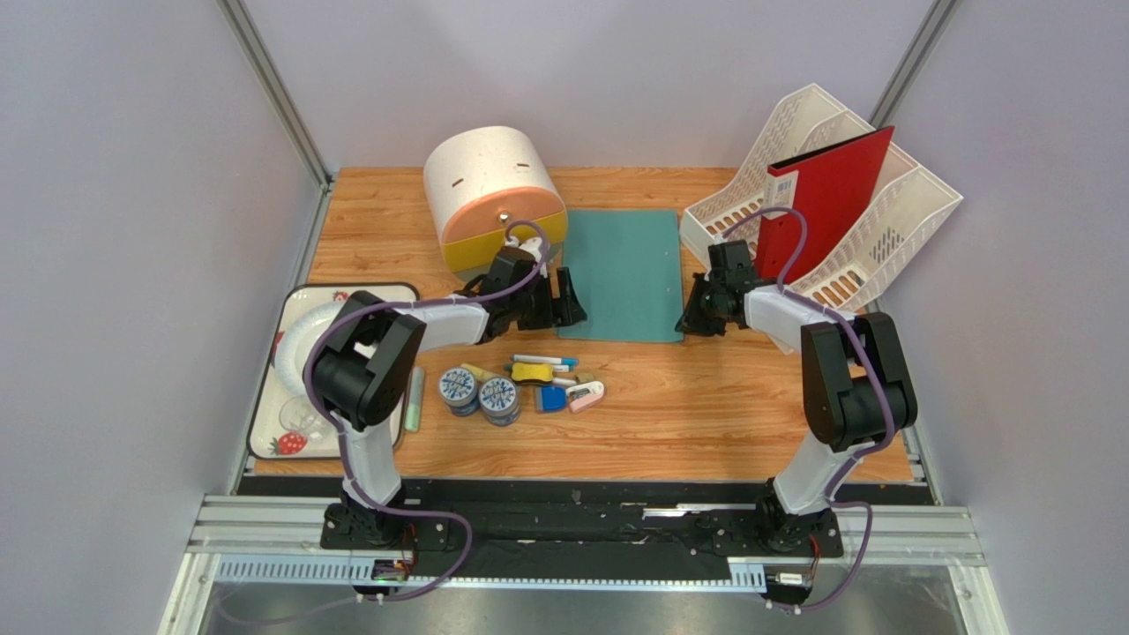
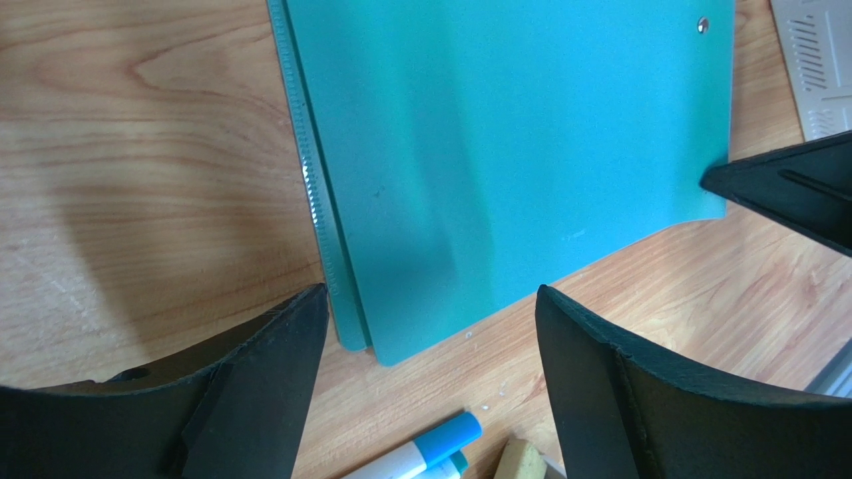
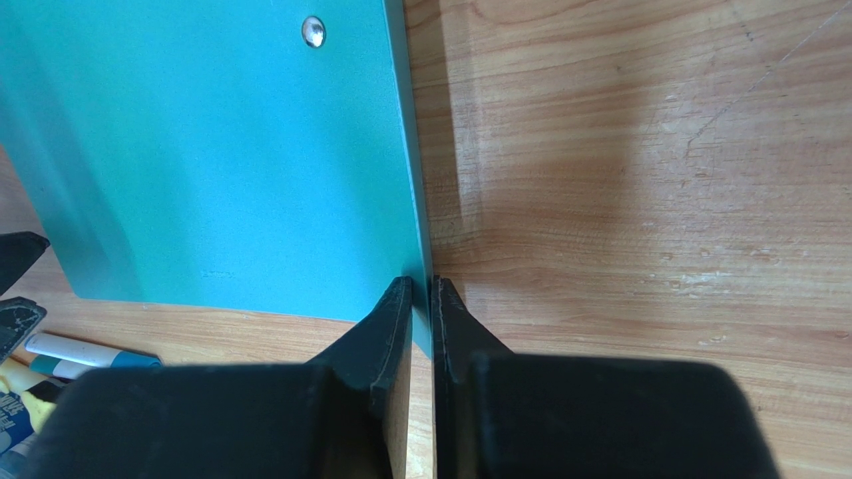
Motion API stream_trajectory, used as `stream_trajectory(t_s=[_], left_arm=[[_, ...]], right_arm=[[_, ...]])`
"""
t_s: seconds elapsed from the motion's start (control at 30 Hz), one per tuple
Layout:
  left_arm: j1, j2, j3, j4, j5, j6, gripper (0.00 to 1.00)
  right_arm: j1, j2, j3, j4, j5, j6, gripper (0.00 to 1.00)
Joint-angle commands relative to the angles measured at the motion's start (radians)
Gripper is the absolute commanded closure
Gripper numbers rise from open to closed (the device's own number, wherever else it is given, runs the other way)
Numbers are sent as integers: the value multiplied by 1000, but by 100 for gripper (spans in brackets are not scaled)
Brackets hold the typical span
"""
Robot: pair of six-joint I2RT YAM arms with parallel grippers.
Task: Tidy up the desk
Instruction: Pick up the folder from the center of the board.
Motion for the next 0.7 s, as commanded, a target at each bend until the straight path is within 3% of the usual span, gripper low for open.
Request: stream_trajectory(t_s=[0.0,0.27,0.57,0.67], left_arm=[[-4,54,7,-19,19,-28,16],[-4,57,6,-9,21,-35,21],[-4,71,-5,59,79,-58,54],[-4,69,-11,83,94,-65,58]], right_arm=[[-12,18,-43,-123,65,-31,100],[-12,19,-44,-120,64,-33,100],[-12,14,-49,-115,59,-37,100],[-12,14,-49,-113,56,-39,100]])
